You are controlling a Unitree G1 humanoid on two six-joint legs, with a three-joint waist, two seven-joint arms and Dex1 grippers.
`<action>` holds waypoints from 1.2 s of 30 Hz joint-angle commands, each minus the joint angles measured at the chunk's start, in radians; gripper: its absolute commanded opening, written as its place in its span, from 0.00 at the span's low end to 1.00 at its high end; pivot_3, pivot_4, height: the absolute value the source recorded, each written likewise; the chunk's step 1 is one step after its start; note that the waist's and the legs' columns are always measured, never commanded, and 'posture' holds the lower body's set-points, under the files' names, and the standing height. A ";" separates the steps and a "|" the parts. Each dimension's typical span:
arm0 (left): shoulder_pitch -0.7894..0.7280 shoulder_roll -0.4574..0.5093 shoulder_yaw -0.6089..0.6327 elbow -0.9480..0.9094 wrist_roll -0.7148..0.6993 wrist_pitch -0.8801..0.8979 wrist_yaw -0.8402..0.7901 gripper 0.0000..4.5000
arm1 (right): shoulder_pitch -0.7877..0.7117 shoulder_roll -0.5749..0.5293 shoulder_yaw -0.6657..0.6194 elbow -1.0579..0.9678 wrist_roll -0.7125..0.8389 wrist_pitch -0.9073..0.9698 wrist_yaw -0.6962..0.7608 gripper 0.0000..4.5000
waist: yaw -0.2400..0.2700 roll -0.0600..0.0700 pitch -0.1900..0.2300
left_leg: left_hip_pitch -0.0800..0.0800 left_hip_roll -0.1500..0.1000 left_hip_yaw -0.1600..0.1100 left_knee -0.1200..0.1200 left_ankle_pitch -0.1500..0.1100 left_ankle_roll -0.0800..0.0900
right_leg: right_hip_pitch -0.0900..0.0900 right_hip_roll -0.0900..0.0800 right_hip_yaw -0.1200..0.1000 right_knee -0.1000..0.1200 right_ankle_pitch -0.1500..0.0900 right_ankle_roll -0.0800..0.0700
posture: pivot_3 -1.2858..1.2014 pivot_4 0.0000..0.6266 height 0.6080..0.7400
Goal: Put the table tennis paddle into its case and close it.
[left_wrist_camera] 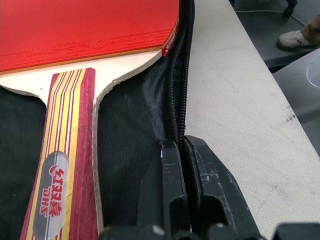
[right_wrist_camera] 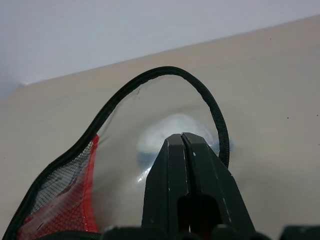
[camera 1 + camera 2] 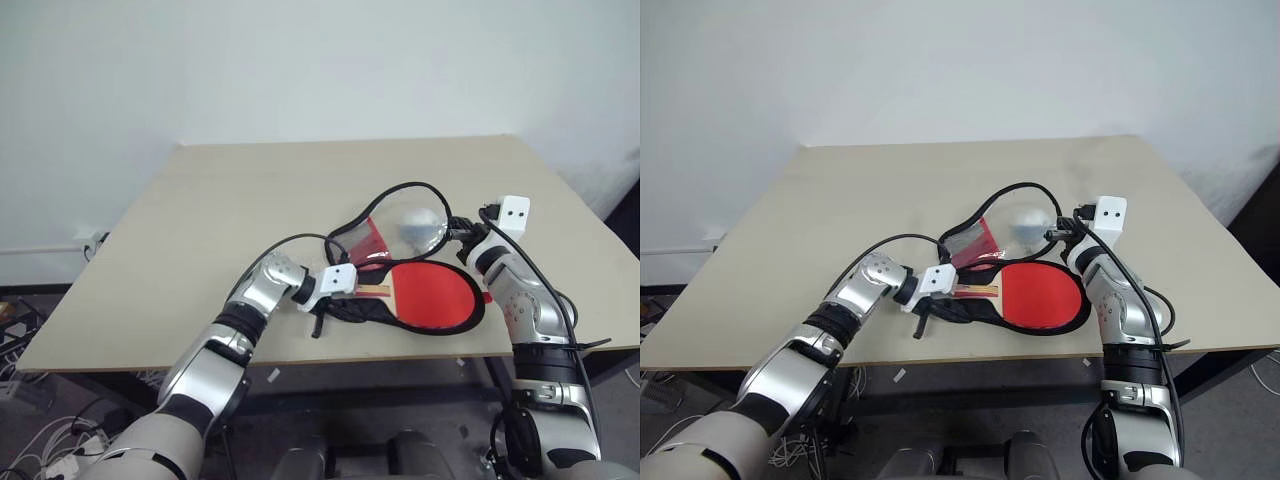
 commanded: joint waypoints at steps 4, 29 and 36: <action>0.034 0.061 0.025 -0.087 -0.023 0.012 -0.045 0.01 | -0.024 0.000 -0.003 -0.046 0.008 -0.010 -0.001 0.00 | -0.001 0.000 0.000 | 0.000 0.000 0.000 -0.001 0.000 0.000 | -0.001 0.000 0.000 0.000 0.000 0.000 | 0.52 0.00 1.00; 0.311 0.308 0.059 -0.562 -0.142 0.233 -0.097 0.01 | -0.041 0.001 0.012 -0.014 0.001 -0.016 0.018 0.00 | -0.005 0.000 0.000 | 0.000 0.004 0.000 -0.002 0.000 0.000 | -0.002 0.000 0.001 0.000 -0.001 -0.002 | 0.52 0.00 1.00; 0.320 0.319 0.053 -0.564 -0.140 0.221 -0.076 0.01 | -0.048 0.002 0.014 -0.004 -0.002 -0.019 0.023 0.00 | -0.005 0.000 0.000 | 0.000 0.004 0.000 -0.002 -0.001 -0.001 | -0.002 0.000 0.001 0.000 -0.001 -0.002 | 0.52 0.00 1.00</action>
